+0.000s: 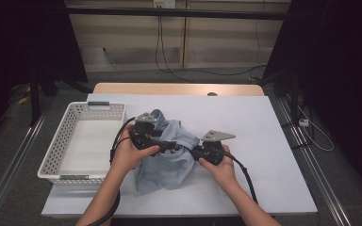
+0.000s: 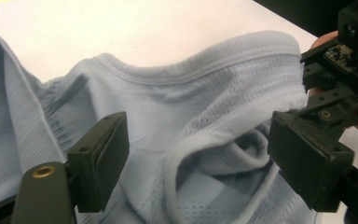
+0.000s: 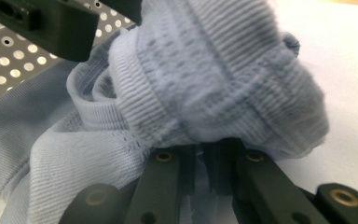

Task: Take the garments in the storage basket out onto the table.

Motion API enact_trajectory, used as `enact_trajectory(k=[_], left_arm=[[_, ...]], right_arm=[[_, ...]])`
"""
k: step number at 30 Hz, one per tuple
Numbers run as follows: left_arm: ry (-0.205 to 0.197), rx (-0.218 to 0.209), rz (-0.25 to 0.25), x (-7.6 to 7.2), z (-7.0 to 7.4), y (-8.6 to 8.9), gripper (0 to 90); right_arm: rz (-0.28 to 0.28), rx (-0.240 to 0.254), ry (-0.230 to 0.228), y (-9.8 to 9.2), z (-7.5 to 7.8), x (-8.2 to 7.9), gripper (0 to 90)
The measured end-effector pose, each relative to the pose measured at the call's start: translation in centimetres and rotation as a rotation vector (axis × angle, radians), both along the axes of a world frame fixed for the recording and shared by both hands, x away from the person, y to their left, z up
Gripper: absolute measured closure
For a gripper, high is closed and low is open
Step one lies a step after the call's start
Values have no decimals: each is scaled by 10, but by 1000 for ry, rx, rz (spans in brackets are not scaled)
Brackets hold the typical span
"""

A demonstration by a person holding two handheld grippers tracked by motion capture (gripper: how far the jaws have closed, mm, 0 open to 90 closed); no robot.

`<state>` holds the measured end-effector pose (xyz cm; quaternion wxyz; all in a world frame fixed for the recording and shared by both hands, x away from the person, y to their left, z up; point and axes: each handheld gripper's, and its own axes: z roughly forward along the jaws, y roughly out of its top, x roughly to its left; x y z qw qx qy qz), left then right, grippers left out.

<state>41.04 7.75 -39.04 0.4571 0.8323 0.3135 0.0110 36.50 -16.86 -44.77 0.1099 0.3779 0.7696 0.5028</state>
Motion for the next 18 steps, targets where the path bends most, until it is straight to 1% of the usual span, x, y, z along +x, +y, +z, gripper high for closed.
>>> enact_trajectory(k=[3,8,15,18], left_arm=[[-4,3,-15,0,2,-5,207],[-9,5,-26,3,2,-12,201],[-14,-9,-47,8,6,-21,195],[-16,-3,-56,9,7,-25,192]], right_arm=[[-3,4,-2,-2,1,-2,837],[-11,4,2,-7,0,-5,837],[-31,10,9,-16,-1,-9,836],[-37,12,10,-17,-2,-11,836]])
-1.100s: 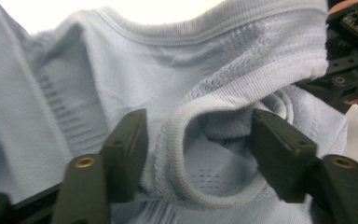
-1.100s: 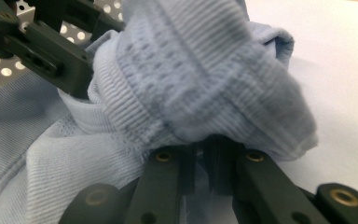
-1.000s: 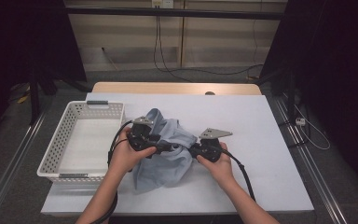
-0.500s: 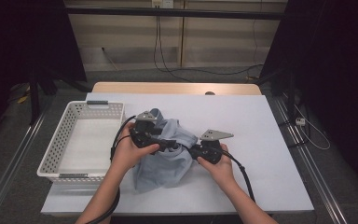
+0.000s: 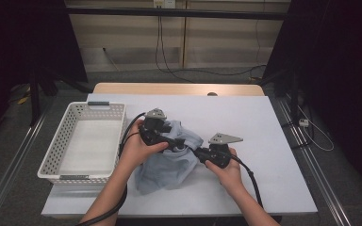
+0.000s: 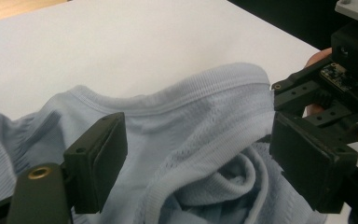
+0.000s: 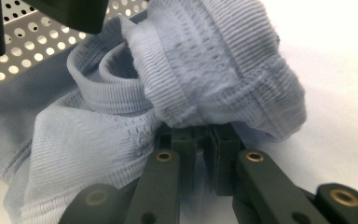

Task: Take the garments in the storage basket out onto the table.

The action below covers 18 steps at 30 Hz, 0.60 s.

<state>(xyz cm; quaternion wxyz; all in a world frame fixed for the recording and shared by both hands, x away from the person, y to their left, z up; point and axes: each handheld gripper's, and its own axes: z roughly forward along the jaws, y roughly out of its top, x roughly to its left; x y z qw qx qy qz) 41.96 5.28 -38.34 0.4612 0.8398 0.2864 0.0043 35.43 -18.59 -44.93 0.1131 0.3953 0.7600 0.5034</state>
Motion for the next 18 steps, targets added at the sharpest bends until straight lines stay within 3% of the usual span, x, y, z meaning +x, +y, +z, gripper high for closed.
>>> enact_trajectory(k=[14,18], left_arm=[[-6,18,-25,6,2,-15,186],[-12,21,-31,8,9,-18,186]], right_arm=[[-4,2,3,-3,-1,-1,836],[-4,4,4,-2,0,-1,836]])
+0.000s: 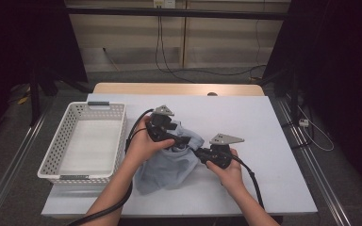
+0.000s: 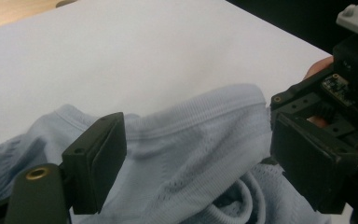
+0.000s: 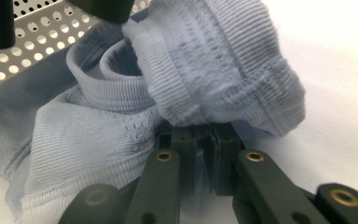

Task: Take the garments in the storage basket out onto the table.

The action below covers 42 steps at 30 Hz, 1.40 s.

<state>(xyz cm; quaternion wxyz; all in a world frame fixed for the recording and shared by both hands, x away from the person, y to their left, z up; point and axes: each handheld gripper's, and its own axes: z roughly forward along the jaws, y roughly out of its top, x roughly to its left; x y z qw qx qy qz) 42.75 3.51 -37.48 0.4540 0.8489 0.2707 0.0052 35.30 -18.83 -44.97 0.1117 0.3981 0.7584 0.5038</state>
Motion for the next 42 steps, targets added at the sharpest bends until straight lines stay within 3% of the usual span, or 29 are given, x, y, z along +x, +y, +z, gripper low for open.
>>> enact_trajectory(k=[9,13,16,19,20,22,25,31,36,42], left_arm=[[0,5,-24,8,3,-16,179],[2,30,-70,10,-1,-26,217],[8,53,-110,10,-8,-30,336],[56,41,-138,12,-12,-30,512],[58,63,-147,13,-13,-28,600],[74,68,-127,15,-13,-24,757],[93,29,-76,19,-9,-13,844],[74,-20,29,27,7,16,853],[60,-48,76,34,17,34,854],[44,-77,116,38,25,39,854]], right_arm=[[-2,5,0,0,0,0,836],[-2,8,2,0,0,0,836],[-1,6,2,0,0,0,836],[3,4,4,-1,0,0,836],[2,6,6,-1,0,0,836],[5,7,7,-2,0,0,836],[-4,15,6,-5,4,-1,837],[-48,41,-8,-27,16,-3,840],[-118,68,-27,-57,29,-1,842],[-166,33,-49,-80,42,1,843]])
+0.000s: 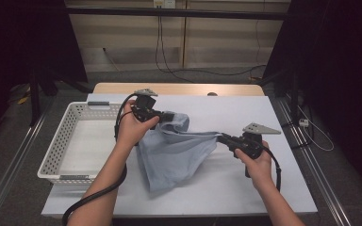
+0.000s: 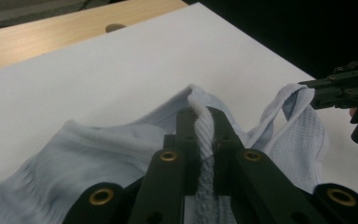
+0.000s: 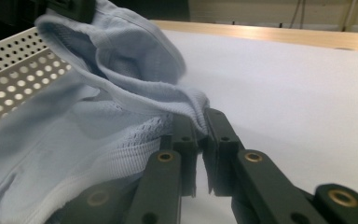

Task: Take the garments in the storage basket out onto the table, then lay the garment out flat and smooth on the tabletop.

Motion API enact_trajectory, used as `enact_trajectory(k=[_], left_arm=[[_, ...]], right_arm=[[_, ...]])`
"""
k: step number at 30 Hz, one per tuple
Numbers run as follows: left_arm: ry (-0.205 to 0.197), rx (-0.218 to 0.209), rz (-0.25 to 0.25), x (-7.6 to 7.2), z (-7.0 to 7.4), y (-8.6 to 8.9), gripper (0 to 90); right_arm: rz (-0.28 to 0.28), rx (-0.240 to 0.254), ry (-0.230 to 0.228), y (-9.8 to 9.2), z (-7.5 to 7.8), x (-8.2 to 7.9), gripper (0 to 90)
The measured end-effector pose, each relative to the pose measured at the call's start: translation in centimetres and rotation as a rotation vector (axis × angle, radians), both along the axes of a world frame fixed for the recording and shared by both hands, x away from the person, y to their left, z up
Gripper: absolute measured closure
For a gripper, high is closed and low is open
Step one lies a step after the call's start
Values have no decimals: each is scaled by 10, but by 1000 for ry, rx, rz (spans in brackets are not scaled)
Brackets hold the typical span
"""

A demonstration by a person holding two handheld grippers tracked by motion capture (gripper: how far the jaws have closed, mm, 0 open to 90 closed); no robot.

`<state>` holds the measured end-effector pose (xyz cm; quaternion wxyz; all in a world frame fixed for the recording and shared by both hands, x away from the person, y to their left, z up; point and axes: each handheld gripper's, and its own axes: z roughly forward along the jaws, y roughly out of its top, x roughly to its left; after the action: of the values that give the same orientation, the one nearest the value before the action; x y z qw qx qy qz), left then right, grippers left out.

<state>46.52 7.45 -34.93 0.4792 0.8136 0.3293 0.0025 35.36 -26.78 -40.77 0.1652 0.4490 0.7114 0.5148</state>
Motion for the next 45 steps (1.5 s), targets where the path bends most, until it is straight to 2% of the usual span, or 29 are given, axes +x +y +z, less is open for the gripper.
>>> enact_trajectory(k=[8,16,23,31,45], left_arm=[[-5,-14,23,1,5,6,854],[-9,-22,35,4,8,10,854],[-7,-27,46,9,8,12,854],[-14,-17,37,9,16,10,854],[-17,-37,46,14,18,8,855]], right_arm=[[-50,-29,-7,-19,15,11,843],[-55,-62,-16,-16,26,24,843],[-64,-67,-13,-16,28,34,842],[-73,-72,-17,-18,33,35,842],[-90,-82,-18,-25,35,39,842]])
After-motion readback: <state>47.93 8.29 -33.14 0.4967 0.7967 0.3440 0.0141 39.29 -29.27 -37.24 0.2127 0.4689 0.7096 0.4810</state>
